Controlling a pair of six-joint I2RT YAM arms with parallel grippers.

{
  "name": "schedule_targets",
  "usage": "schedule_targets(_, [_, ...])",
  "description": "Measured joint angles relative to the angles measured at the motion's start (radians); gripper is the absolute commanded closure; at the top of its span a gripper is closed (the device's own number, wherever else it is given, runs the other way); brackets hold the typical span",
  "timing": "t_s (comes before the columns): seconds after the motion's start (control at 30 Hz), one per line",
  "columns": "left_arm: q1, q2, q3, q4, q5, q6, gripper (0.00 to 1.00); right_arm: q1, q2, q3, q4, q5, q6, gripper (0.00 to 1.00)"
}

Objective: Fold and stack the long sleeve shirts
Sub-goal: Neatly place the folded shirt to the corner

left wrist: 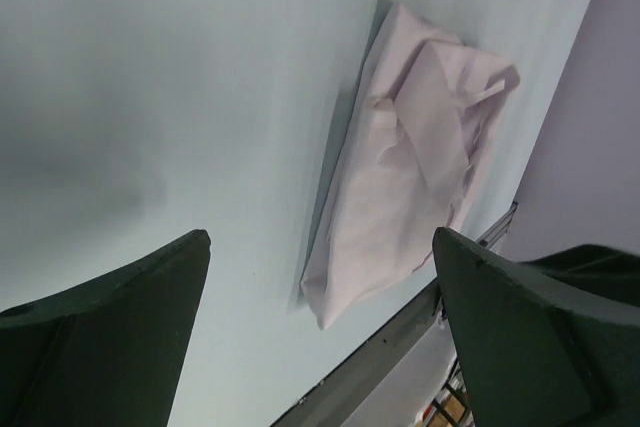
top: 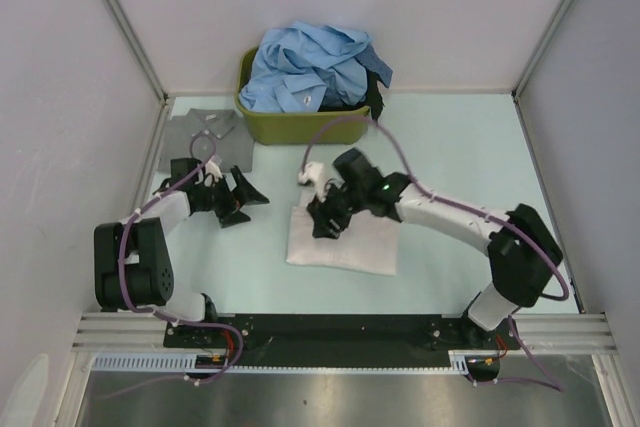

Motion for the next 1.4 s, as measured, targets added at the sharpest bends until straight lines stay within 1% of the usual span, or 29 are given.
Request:
schedule_targets(0.07, [0.0, 0.0, -0.002, -0.043, -0.005, 0.017, 0.01, 0.114, 0.047, 0.002, 0.031, 0.097, -0.043, 0.54])
schedule_targets(0.1, [0.0, -0.001, -0.002, -0.056, -0.008, 0.027, 0.01, 0.161, 0.077, 0.006, 0.04, 0.137, -0.06, 0.58])
schedule_targets(0.2, [0.0, -0.001, -0.002, -0.096, -0.036, 0.055, 0.01, 0.261, 0.179, 0.038, 0.065, 0.237, -0.099, 0.6])
schedule_targets(0.33, [0.0, 0.0, 0.001, -0.125, -0.087, 0.073, 0.01, 0.349, 0.291, 0.078, 0.122, 0.338, -0.113, 0.6])
schedule_targets(0.47, [0.0, 0.004, 0.019, -0.149, -0.127, 0.089, 0.0, 0.405, 0.356, 0.101, 0.161, 0.417, -0.116, 0.59])
schedule_targets(0.53, [0.0, 0.004, 0.023, -0.15, -0.139, 0.091, 0.0, 0.412, 0.377, 0.109, 0.175, 0.442, -0.121, 0.59])
schedule_targets(0.6, [0.0, 0.004, 0.023, -0.153, -0.151, 0.092, 0.01, 0.412, 0.391, 0.109, 0.182, 0.461, -0.126, 0.65])
schedule_targets(0.63, [0.0, 0.004, 0.023, -0.154, -0.155, 0.093, 0.0, 0.412, 0.393, 0.109, 0.19, 0.465, -0.13, 0.7])
schedule_targets(0.67, [0.0, 0.004, 0.023, -0.154, -0.158, 0.094, 0.01, 0.411, 0.394, 0.109, 0.194, 0.475, -0.136, 0.87])
schedule_targets(0.7, [0.0, 0.004, 0.022, -0.155, -0.158, 0.095, 0.01, 0.41, 0.395, 0.109, 0.195, 0.48, -0.141, 0.99])
schedule_targets(0.83, [0.0, -0.001, 0.0, -0.148, -0.14, 0.105, 0.01, 0.399, 0.395, 0.109, 0.198, 0.49, -0.148, 1.0])
schedule_targets(0.97, [-0.004, -0.011, -0.071, -0.101, -0.02, 0.11, 0.0, 0.37, 0.37, 0.109, 0.198, 0.46, -0.13, 1.0])
schedule_targets(1.03, [-0.023, -0.016, -0.115, -0.051, 0.038, 0.09, 0.01, 0.349, 0.33, 0.094, 0.211, 0.428, -0.113, 1.0])
schedule_targets(1.13, [-0.09, -0.016, -0.152, 0.033, 0.107, 0.032, 0.01, 0.32, 0.249, 0.067, 0.229, 0.389, -0.088, 1.0])
schedule_targets(1.2, [-0.144, -0.015, -0.162, 0.118, 0.136, -0.023, 0.01, 0.302, 0.2, 0.051, 0.249, 0.367, -0.072, 1.0])
schedule_targets(1.3, [-0.194, -0.001, -0.171, 0.243, 0.16, -0.103, 0.01, 0.287, 0.165, 0.031, 0.267, 0.338, -0.06, 1.0])
schedule_targets(1.4, [-0.216, 0.032, -0.181, 0.358, 0.17, -0.185, 0.01, 0.28, 0.162, 0.01, 0.277, 0.312, -0.046, 1.0])
